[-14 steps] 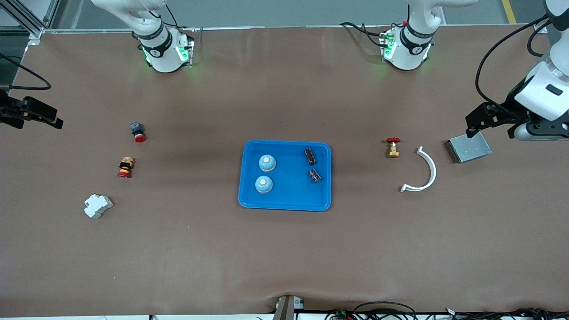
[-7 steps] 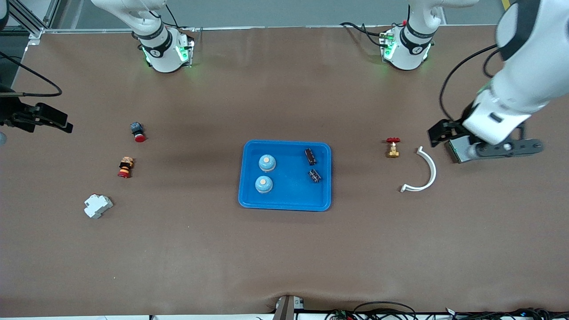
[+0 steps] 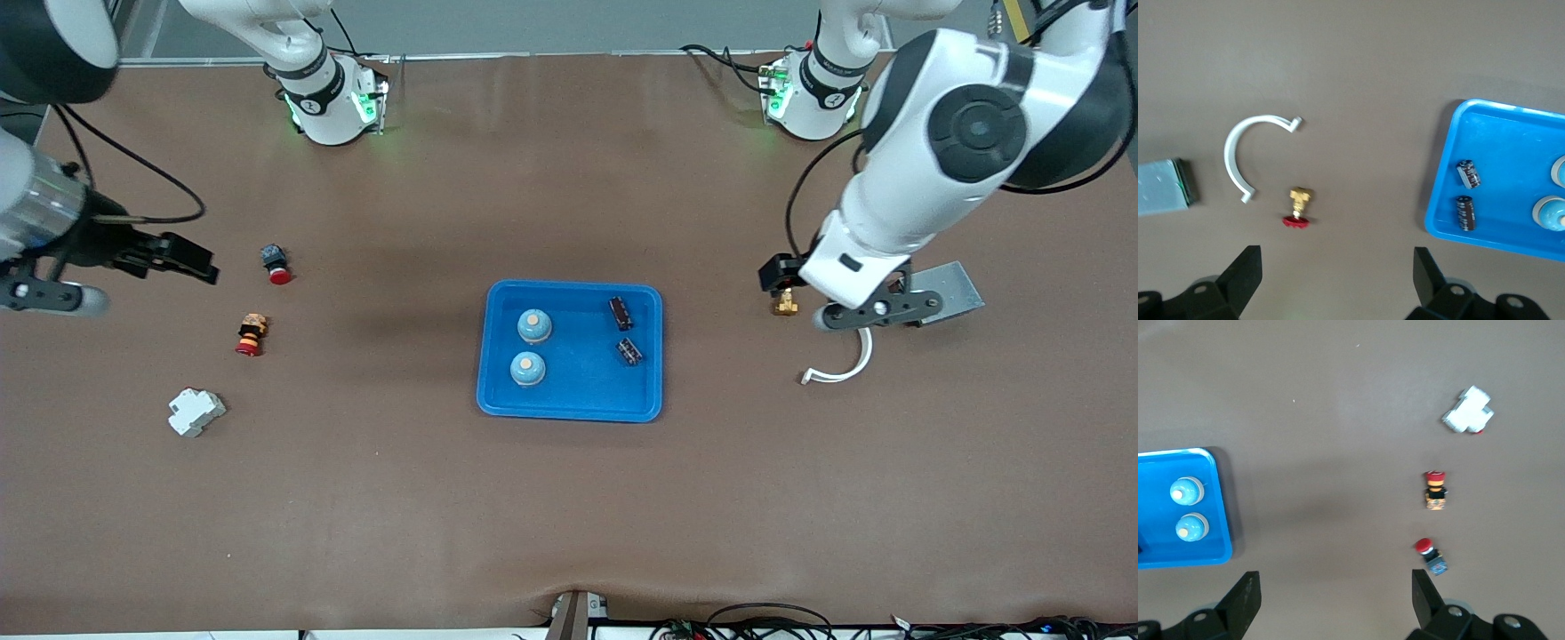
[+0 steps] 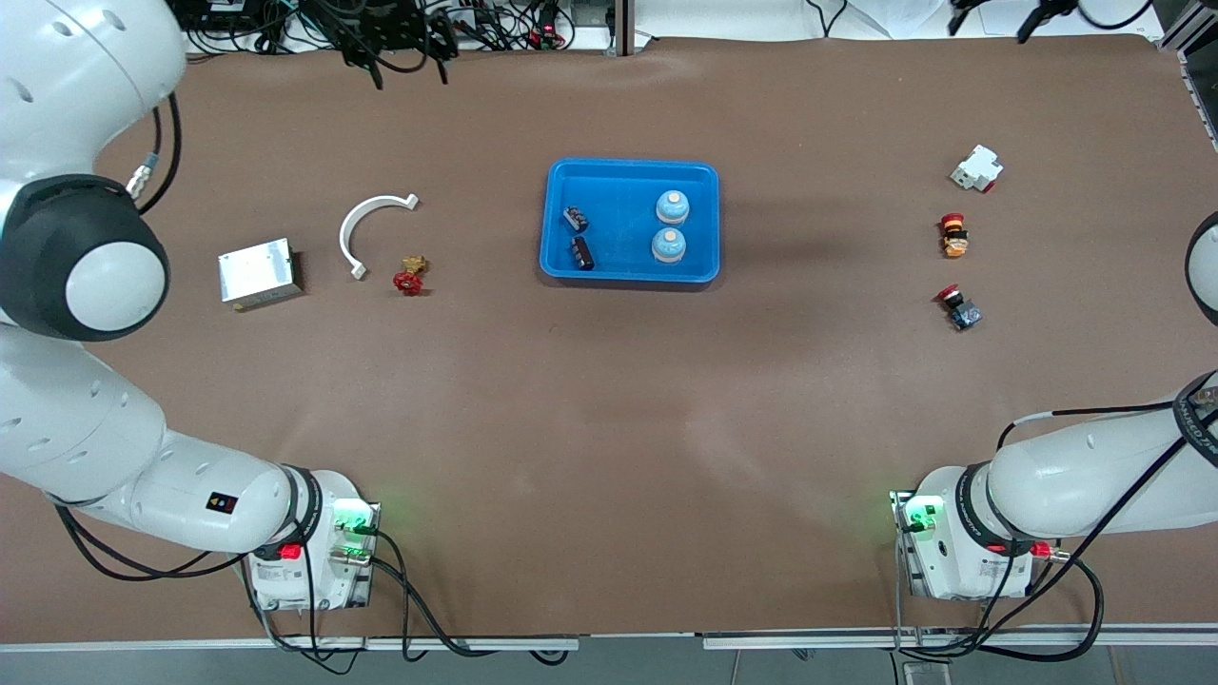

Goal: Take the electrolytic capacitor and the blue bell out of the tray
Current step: 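Lower the right gripper onto a bell while the left gripper reaches a capacitor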

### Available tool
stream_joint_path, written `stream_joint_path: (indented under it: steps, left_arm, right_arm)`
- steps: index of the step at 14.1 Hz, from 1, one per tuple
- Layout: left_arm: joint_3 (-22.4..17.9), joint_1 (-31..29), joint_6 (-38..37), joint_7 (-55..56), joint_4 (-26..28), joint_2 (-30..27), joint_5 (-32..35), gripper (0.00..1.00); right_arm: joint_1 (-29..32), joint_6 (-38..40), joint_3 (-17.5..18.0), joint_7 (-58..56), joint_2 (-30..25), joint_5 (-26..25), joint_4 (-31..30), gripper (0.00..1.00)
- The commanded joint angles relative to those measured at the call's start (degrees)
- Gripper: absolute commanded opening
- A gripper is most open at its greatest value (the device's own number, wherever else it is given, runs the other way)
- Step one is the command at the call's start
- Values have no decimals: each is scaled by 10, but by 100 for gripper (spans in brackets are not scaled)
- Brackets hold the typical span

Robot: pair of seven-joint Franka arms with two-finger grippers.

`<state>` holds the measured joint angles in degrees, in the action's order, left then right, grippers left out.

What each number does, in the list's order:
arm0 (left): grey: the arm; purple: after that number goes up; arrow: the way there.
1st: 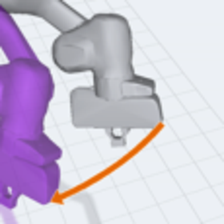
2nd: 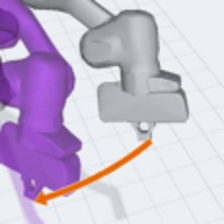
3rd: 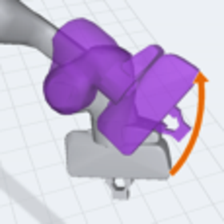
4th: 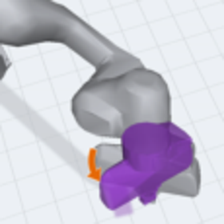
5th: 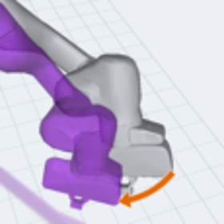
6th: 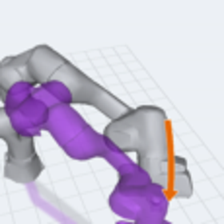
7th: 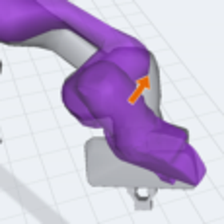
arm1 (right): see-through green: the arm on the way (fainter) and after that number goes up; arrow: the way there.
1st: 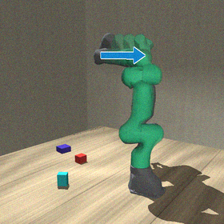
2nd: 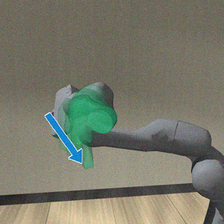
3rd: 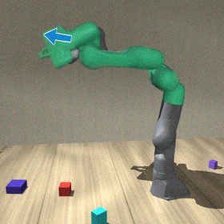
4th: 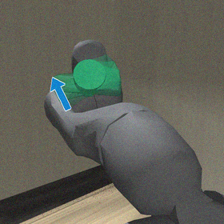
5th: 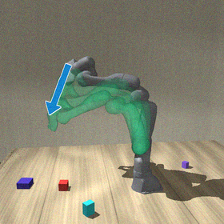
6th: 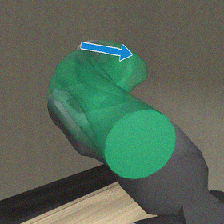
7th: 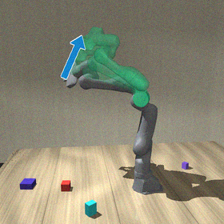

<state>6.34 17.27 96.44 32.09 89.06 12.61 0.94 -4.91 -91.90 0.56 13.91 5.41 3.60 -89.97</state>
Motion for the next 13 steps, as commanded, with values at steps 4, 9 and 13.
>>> stream_joint_path:
  steps: [4,9,13]
  left_arm:
    - [0,39,0,121,-9,41,-9,100]
    - [3,99,65,259,-8,94,-34,100]
    - [3,133,124,357,-7,141,-45,100]
  right_arm:
    - [-76,-70,-2,114,-17,7,-83,100]
    - [-128,-162,-2,186,-19,9,-150,100]
    - [-179,-274,-1,269,-17,19,-231,100]
